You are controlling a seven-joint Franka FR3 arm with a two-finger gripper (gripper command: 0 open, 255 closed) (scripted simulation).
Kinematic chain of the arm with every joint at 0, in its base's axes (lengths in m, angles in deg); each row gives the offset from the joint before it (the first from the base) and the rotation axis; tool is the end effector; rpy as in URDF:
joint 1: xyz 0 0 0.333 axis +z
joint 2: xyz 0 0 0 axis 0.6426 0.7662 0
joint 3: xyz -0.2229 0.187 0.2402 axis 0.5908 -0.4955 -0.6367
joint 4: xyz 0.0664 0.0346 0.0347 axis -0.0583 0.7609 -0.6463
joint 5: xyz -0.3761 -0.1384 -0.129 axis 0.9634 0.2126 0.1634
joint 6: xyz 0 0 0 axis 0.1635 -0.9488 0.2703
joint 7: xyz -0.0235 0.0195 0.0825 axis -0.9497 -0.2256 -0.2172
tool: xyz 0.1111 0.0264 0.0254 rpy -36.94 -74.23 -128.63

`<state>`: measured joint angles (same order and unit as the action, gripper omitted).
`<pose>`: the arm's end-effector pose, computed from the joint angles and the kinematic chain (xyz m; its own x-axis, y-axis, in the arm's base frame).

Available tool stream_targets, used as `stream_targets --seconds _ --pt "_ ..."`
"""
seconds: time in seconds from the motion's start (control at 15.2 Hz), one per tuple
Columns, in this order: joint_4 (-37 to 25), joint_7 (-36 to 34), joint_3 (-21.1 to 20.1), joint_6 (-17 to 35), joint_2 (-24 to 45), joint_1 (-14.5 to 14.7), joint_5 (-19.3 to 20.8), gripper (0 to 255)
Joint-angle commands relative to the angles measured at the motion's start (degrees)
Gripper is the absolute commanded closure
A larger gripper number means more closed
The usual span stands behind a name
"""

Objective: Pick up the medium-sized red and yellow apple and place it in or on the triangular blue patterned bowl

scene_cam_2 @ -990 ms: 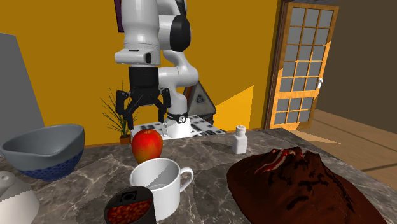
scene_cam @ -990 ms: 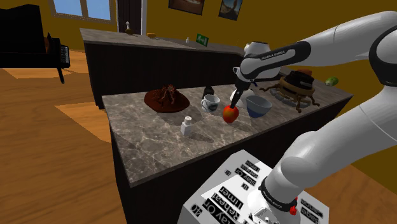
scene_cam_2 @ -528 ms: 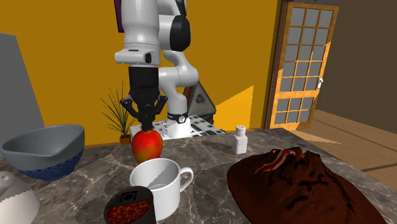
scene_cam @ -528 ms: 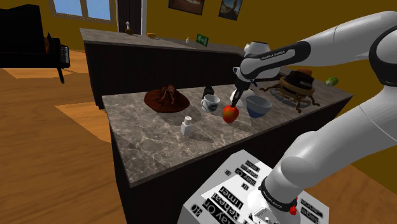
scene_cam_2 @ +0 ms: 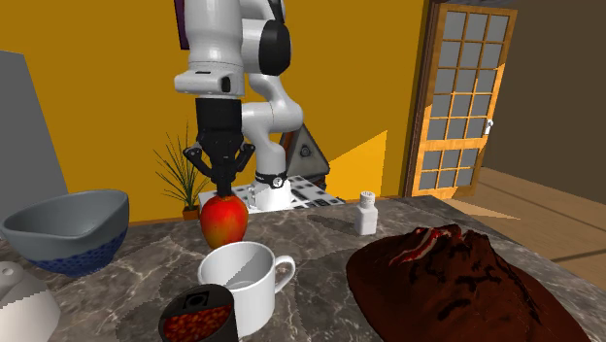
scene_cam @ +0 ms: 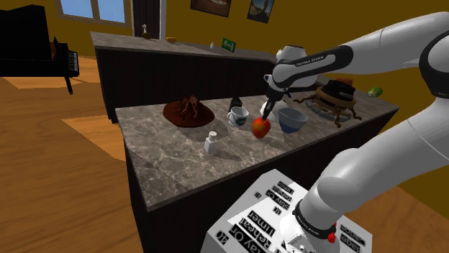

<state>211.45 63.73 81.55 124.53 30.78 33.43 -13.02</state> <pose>0.3733 -0.2409 0.4381 0.9654 0.2591 0.0299 0.2568 -0.9643 0.0645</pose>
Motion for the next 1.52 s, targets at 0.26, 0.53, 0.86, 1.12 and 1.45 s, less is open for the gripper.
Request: stream_targets --seconds 0.26,0.53,0.86,1.12,1.45 --pt "-2.92 -0.18 -0.84 -5.00 -2.12 -0.03 0.01 255" --pt "-5.11 -0.21 -1.37 -8.34 -3.29 -0.01 -0.08 255" --pt "-8.10 -0.18 -2.00 -12.41 -4.39 0.07 -0.27 255" --pt "-10.69 -0.11 -2.45 -15.60 -5.00 0.16 -0.47 255" --pt "-14.16 0.03 -2.97 -19.51 -5.45 0.31 -0.77 255"
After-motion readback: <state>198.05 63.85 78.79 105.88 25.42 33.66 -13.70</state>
